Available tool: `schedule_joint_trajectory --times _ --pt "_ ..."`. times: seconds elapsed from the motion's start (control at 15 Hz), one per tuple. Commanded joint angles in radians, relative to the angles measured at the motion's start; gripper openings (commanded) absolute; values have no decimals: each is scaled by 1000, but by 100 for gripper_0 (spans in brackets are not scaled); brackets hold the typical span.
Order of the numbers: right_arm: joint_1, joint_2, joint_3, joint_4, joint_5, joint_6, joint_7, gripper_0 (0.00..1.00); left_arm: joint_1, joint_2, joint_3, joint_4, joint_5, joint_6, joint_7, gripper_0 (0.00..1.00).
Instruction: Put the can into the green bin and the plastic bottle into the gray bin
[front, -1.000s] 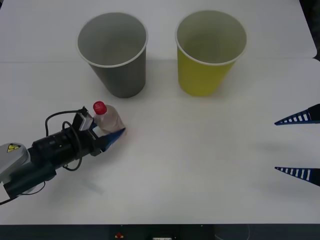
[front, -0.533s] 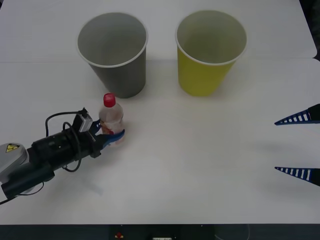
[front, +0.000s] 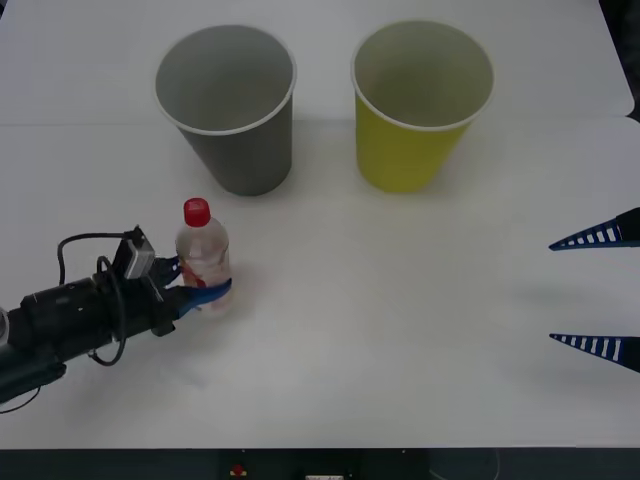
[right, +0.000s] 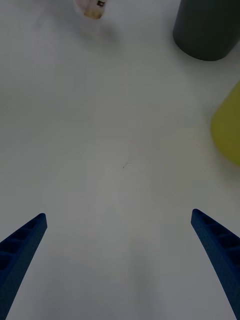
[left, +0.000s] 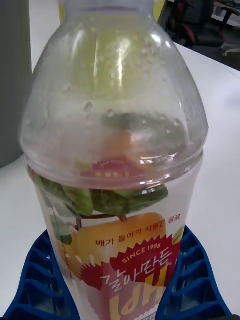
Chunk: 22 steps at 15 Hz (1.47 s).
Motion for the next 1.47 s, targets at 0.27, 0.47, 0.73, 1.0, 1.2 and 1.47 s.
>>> schedule_joint_trajectory --times 0.27,0.47,0.73,1.0,1.2,1.47 --pt "0 0 0 0 0 0 0 100 113 53 226 -248 -335 -148 509 0" --pt "0 0 0 0 0 0 0 100 113 54 353 -365 -483 -268 839 0" --pt "0 0 0 0 0 0 0 100 29 68 456 -567 -694 -357 1376 0" --pt "0 0 0 0 0 0 0 100 -132 79 489 -555 -756 -484 1436 0" --pt "0 0 0 0 0 0 0 100 -267 108 494 -472 -715 -571 1437 0" --pt "0 0 0 0 0 0 0 100 -474 165 422 -300 -649 -642 1440 0"
